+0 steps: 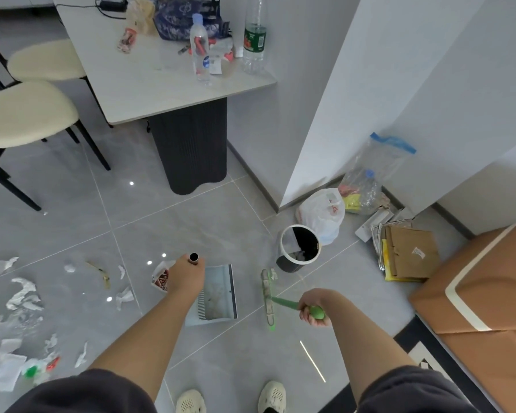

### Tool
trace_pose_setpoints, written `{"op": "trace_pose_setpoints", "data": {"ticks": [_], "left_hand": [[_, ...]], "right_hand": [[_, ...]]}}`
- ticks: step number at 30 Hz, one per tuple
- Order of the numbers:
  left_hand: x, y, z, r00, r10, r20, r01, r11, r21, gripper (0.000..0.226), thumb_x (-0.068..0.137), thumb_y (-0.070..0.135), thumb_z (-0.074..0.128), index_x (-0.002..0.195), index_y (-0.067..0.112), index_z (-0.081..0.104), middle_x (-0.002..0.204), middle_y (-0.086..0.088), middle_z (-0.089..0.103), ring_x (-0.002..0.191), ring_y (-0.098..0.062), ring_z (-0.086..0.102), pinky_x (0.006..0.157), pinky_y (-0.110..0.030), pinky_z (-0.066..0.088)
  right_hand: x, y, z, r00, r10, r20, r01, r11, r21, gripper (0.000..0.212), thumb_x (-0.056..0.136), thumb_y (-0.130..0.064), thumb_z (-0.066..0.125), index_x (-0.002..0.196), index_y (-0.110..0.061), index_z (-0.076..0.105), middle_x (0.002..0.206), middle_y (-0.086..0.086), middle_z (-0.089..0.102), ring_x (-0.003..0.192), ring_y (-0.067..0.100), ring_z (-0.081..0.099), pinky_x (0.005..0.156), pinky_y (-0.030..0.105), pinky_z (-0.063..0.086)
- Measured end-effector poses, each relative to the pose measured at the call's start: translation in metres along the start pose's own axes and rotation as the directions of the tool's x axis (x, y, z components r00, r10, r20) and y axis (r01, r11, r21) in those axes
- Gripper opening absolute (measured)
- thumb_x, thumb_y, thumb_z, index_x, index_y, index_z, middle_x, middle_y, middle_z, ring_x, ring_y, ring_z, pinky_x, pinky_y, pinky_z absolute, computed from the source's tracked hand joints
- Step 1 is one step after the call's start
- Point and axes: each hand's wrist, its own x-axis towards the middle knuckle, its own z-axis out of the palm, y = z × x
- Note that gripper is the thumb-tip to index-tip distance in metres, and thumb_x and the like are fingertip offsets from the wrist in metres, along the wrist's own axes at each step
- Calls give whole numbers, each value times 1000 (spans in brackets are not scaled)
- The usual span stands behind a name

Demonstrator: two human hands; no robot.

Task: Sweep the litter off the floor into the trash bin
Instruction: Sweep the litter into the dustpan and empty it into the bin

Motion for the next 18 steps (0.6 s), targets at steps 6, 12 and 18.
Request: {"op": "trace_pose_setpoints", "data": {"ticks": [6, 12, 18], "left_hand": [[4, -2, 18, 999, -31, -19, 30, 999, -33, 30, 96, 22, 47, 72, 4, 50, 68, -12, 55, 76, -32, 54, 70, -37, 40], [5, -26, 20, 996, -83, -27, 79, 990, -118, 35, 97, 30, 50, 78, 2, 59, 75, -17, 66, 77, -37, 67, 73, -41, 52], [5, -37, 19, 994, -108, -32, 107, 993, -47, 38, 98, 32, 46, 71, 7, 57, 73, -15, 66, 78, -37, 66, 78, -46, 56]], "right_hand": [[22, 2, -20, 999, -42, -1, 41, 983, 180, 27, 99, -8, 35, 74, -5, 44, 32, 2, 40, 20, 11, 41, 24, 14, 34], [28, -8, -35, 999, -40, -27, 44, 981, 186, 24, 98, -7, 36, 75, -7, 42, 34, 1, 41, 21, 10, 41, 26, 14, 34], [33, -30, -27, 998, -64, -20, 67, 986, 155, 10, 96, -7, 41, 87, -9, 42, 43, 0, 42, 24, 9, 40, 27, 15, 35]]}}
